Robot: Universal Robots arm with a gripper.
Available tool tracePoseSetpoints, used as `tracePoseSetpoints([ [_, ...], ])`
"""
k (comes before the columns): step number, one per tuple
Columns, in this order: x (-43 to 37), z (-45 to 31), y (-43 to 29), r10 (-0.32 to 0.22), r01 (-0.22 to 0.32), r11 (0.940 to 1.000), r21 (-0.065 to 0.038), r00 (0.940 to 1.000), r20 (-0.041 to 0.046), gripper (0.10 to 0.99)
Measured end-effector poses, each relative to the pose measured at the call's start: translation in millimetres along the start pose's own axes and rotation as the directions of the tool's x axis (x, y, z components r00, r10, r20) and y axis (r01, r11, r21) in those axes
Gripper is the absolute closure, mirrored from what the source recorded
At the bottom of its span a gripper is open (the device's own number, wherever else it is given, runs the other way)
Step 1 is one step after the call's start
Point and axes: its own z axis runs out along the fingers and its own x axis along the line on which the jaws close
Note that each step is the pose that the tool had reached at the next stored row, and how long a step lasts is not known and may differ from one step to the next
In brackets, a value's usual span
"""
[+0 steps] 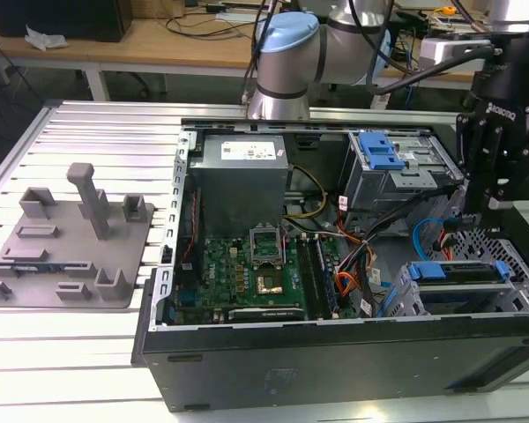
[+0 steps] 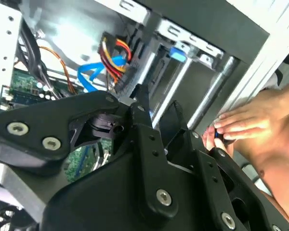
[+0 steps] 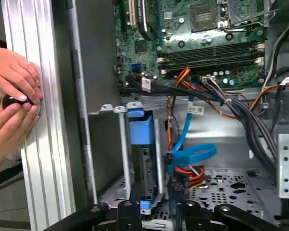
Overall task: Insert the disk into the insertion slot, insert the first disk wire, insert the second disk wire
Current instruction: 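Insert the first disk wire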
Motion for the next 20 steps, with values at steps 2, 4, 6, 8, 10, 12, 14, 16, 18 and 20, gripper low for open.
tracePoseSetpoints([
  [2, -11.4, -1.2, 0.6, -0.001, 0.001, 1.0, 0.002, 1.0, -0.0053, 0.722],
  [4, -20.1, -2.3, 1.1, -0.001, 0.001, 1.0, 0.004, 0.9999, -0.0113, 0.722],
  [6, -25.7, -2.3, 1.7, 0.001, -0.001, 0.9999, 0.013, 0.9998, -0.022, 0.722],
  [8, -26.3, -0.7, 2.5, 0.012, -0.011, 0.9997, 0.023, 0.9996, -0.0255, 0.722],
  [10, -26.8, 1.1, 2.7, 0.029, -0.028, 0.9994, 0.02, 0.9991, -0.0302, 0.722],
  [12, -27.4, 2.7, 2.8, 0.047, -0.047, 0.9988, 0.014, 0.9983, -0.0345, 0.722],
  [14, -27.8, 4.2, 3.0, 0.064, -0.064, 0.9979, 0.01, 0.9972, -0.0384, 0.722],
  [16, -28.5, 6.4, 3.2, 0.073, -0.073, 0.9973, 0.01, 0.9962, -0.0473, 0.722],
  [18, -29.4, 9.1, 3.4, 0.072, -0.071, 0.9974, 0.013, 0.9953, -0.0652, 0.722],
  [20, -30.4, 11.3, 3.6, 0.071, -0.07, 0.9975, 0.015, 0.9944, -0.079, 0.722],
])
